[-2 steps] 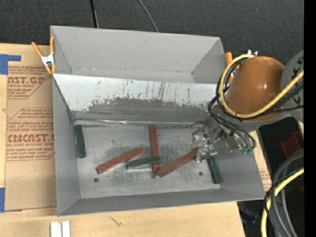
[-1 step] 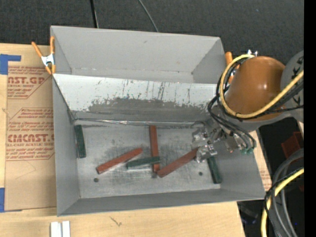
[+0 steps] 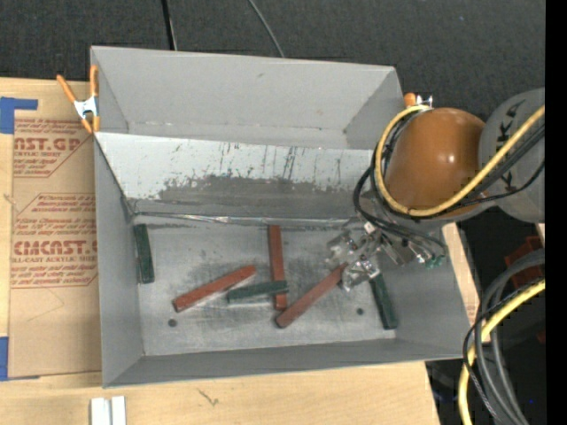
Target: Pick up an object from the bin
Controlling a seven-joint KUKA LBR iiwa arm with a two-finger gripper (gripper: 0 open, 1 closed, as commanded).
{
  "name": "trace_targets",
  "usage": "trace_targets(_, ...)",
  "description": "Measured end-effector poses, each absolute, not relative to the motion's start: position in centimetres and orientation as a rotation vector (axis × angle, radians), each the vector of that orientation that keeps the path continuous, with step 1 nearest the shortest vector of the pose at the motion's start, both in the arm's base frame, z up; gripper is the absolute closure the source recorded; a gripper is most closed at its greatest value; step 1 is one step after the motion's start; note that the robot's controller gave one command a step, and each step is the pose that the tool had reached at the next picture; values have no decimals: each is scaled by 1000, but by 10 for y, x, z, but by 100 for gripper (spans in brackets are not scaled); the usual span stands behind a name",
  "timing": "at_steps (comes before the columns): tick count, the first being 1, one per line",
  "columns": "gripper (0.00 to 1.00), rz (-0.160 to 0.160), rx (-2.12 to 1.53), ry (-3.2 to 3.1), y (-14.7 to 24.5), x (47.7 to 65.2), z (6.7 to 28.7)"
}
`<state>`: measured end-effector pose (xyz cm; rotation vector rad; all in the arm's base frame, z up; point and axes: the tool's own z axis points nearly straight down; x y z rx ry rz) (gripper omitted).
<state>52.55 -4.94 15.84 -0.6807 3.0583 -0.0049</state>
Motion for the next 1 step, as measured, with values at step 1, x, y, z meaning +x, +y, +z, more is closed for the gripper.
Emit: trace_targets(1, 100, 2, -129, 3138, -49, 538, 337)
